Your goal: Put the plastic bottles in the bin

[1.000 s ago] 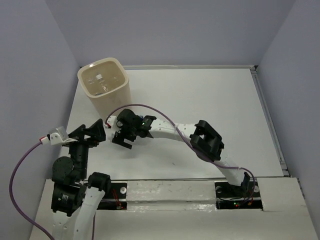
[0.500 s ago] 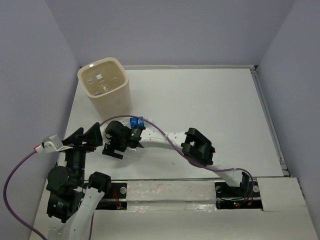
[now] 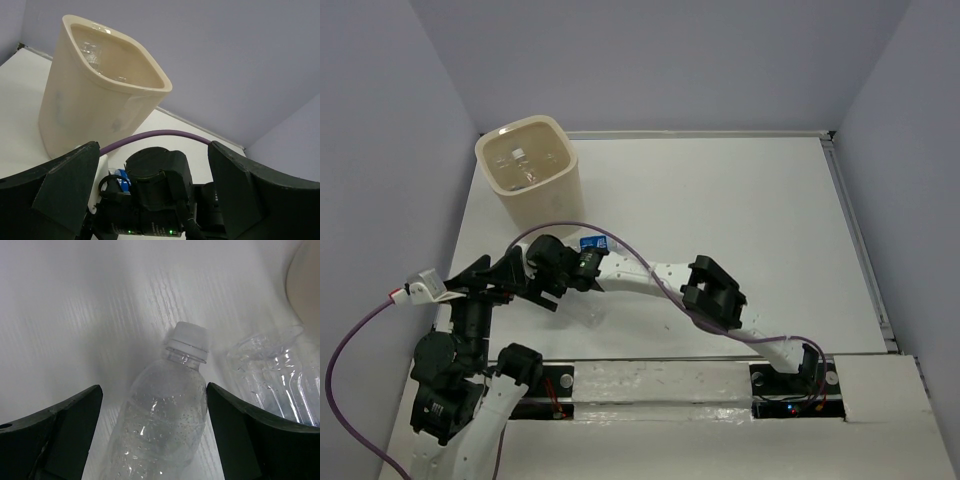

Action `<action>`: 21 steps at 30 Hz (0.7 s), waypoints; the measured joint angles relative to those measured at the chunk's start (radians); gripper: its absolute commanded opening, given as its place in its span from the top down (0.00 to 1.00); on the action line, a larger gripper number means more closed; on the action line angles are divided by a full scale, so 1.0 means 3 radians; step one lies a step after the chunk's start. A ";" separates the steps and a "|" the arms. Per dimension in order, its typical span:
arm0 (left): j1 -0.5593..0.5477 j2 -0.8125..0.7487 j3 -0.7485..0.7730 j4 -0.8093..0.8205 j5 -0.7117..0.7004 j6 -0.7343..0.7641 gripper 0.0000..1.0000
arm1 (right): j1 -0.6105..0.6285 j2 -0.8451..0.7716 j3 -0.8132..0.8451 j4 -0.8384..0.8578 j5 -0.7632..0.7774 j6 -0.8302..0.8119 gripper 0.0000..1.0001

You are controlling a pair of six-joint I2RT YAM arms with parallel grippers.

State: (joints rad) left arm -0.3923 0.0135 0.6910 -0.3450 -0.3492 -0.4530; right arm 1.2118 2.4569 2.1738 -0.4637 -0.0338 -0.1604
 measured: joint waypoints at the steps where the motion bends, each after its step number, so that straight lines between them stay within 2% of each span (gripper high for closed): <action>1: -0.0003 -0.0001 0.0000 -0.0004 -0.0001 -0.0001 0.01 | -0.0003 -0.0003 -0.0027 0.0001 0.0000 0.0022 0.12; 7: -0.0004 -0.0003 0.0000 -0.0017 -0.0015 -0.0005 0.01 | -0.0004 -0.0003 -0.0249 -0.0065 0.0029 0.0130 0.18; 10: -0.0004 -0.0004 0.0000 -0.0015 -0.0024 -0.0005 0.01 | -0.0004 -0.0003 -0.0271 -0.0102 0.0042 0.0196 0.38; 15: -0.0004 -0.0004 0.0000 -0.0017 -0.0043 -0.0006 0.01 | 0.0014 -0.0011 -0.0278 -0.0092 0.0093 0.0239 0.44; 17: -0.0004 -0.0004 0.0000 -0.0017 -0.0057 -0.0006 0.01 | 0.0031 -0.0047 -0.0324 -0.0070 0.0126 0.0268 0.50; 21: -0.0004 -0.0004 0.0000 -0.0019 -0.0084 -0.0008 0.01 | 0.0064 -0.0234 -0.0492 0.0027 0.0202 0.0355 0.51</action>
State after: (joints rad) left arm -0.3935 0.0124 0.6910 -0.3508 -0.3744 -0.4553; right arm 1.2308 2.3867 2.0262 -0.4557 0.0269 -0.0540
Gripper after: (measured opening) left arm 0.989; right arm 0.697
